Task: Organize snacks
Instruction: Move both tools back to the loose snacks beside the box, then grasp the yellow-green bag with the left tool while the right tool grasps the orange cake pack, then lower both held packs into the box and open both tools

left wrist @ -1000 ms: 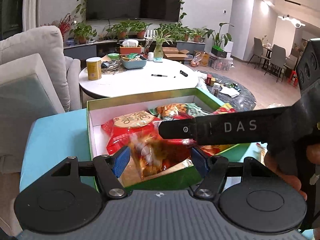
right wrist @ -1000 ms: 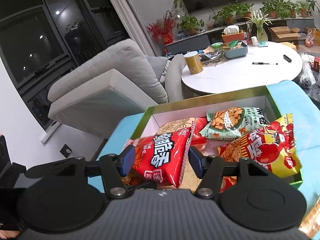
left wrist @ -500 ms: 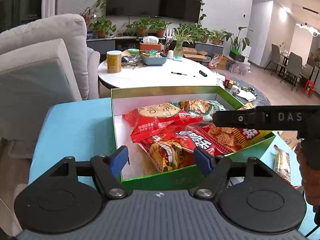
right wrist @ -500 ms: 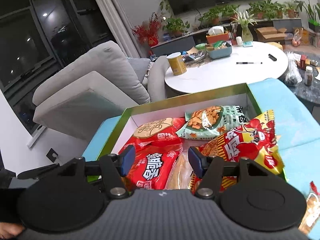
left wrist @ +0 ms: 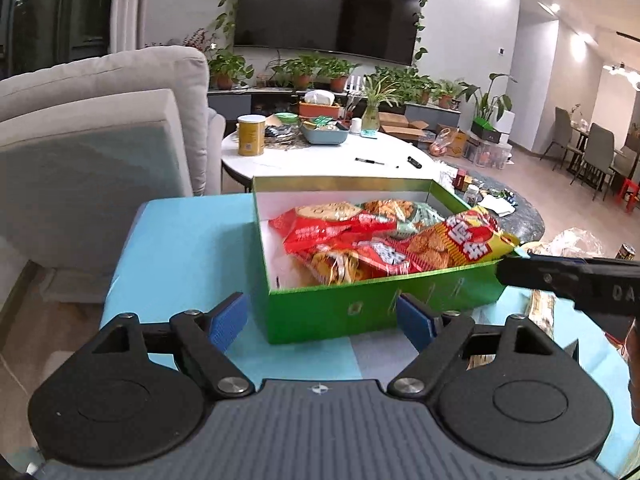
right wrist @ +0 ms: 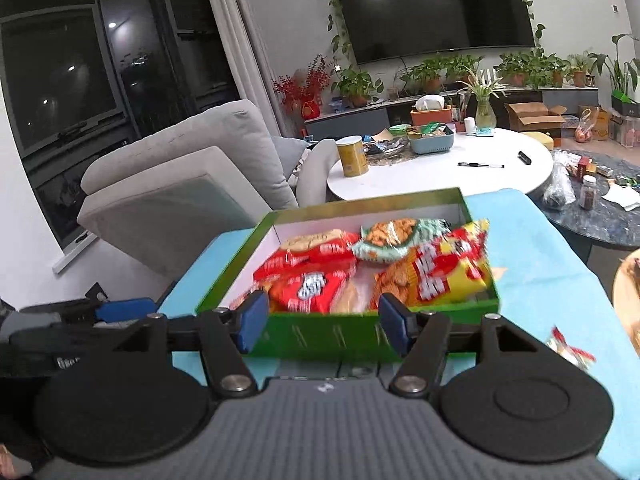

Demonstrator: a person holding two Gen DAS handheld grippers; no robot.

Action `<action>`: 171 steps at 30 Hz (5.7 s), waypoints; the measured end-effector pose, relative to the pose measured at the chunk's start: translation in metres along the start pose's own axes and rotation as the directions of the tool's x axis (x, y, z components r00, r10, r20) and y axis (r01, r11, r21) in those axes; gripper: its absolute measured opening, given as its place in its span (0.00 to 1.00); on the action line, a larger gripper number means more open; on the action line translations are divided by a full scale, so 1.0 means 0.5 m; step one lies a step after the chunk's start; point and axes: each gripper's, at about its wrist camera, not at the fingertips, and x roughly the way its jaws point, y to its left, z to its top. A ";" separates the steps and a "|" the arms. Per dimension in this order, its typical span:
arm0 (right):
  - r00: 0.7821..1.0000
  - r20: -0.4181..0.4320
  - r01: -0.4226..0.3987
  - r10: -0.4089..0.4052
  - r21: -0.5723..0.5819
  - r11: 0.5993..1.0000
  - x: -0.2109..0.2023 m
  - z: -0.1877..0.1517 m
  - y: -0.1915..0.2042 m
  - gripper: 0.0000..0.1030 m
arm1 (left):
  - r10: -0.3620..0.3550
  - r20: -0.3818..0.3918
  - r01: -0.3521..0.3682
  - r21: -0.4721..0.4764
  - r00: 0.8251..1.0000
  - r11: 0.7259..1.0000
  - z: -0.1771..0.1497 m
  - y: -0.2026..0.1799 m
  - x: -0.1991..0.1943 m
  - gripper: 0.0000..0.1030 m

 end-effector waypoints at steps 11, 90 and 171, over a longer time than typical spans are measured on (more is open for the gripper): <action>0.998 -0.051 -0.037 0.036 -0.032 0.999 -0.049 -0.079 0.025 0.57 | 0.019 -0.062 -0.021 -0.020 0.998 1.000 -0.068 -0.016 -0.059 0.79; 0.995 -0.089 -0.037 0.034 -0.035 0.999 -0.039 -0.141 0.050 0.59 | 0.042 -0.189 -0.038 0.026 0.981 0.999 -0.145 -0.014 0.016 0.54; 0.997 0.036 0.061 -0.063 0.052 0.997 0.139 0.107 -0.045 0.58 | 0.051 0.032 -0.056 0.182 0.998 0.982 0.135 -0.082 0.151 0.51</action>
